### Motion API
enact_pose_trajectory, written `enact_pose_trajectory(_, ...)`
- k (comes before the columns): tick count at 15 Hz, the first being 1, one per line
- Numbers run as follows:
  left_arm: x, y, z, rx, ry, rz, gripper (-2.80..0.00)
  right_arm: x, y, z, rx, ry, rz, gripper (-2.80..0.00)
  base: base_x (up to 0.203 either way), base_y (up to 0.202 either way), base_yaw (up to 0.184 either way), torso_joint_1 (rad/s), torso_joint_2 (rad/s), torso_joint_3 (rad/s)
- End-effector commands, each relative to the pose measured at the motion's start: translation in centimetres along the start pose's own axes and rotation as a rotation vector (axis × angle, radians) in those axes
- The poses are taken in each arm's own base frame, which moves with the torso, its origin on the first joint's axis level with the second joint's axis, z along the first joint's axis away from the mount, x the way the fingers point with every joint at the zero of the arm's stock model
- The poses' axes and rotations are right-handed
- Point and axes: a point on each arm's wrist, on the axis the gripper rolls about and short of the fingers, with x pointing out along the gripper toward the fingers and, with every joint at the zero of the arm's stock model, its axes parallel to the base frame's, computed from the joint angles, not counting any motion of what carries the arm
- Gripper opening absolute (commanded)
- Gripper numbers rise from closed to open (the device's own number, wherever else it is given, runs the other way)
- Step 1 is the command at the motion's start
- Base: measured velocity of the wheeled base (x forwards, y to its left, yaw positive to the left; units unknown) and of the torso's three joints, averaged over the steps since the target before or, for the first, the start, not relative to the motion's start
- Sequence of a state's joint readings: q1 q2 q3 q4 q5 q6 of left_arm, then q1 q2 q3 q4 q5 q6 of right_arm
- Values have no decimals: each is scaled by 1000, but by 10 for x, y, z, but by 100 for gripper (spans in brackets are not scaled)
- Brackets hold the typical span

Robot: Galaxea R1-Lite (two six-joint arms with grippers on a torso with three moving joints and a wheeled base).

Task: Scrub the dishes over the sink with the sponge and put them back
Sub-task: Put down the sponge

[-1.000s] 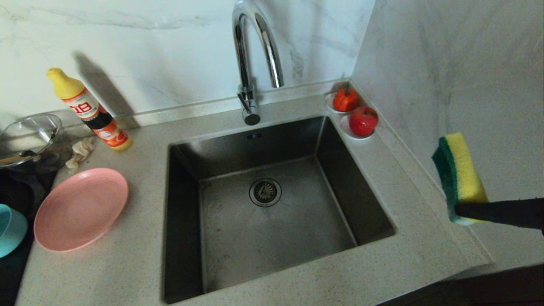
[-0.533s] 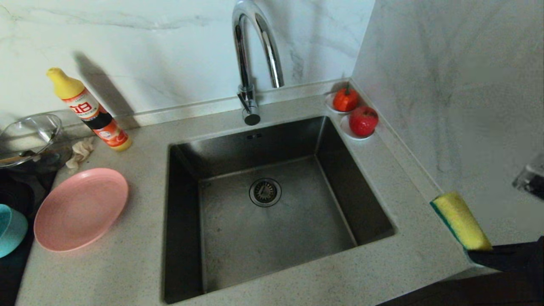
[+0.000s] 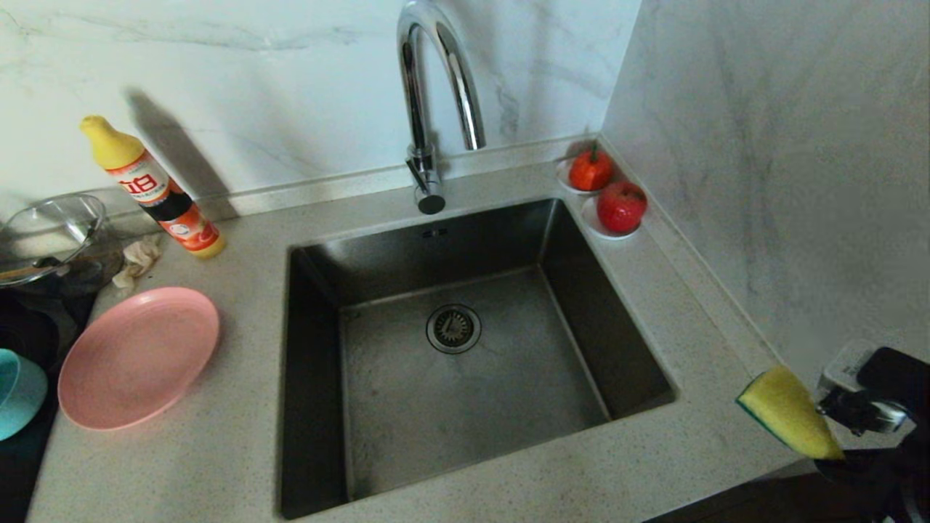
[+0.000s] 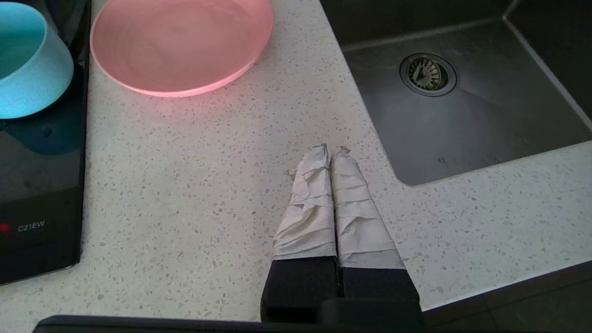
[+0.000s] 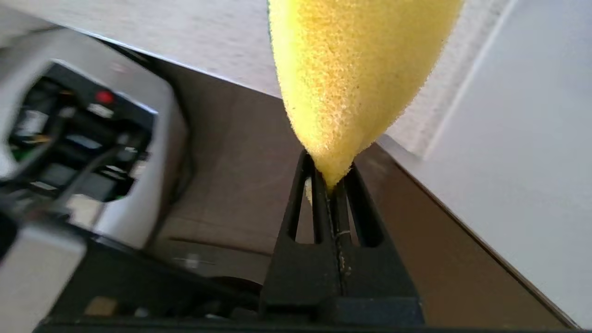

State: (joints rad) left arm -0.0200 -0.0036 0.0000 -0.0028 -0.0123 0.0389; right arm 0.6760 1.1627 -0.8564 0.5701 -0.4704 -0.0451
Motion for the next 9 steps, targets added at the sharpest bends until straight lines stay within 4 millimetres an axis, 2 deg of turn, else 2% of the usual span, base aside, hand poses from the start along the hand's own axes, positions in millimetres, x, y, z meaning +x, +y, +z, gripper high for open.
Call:
enact_pose_trajectory(1, 0, 0, 0, -1, -1, 0, -280, 15, 7, -1, -23, 62, -28, -280, 0, 0, 0, 0, 0, 0)
enact_pose_trajectory(9, 0, 0, 0, -1, -1, 0, -280, 54, 18, 4, 153, 185, -88, -280, 0, 0, 0, 0, 0, 0)
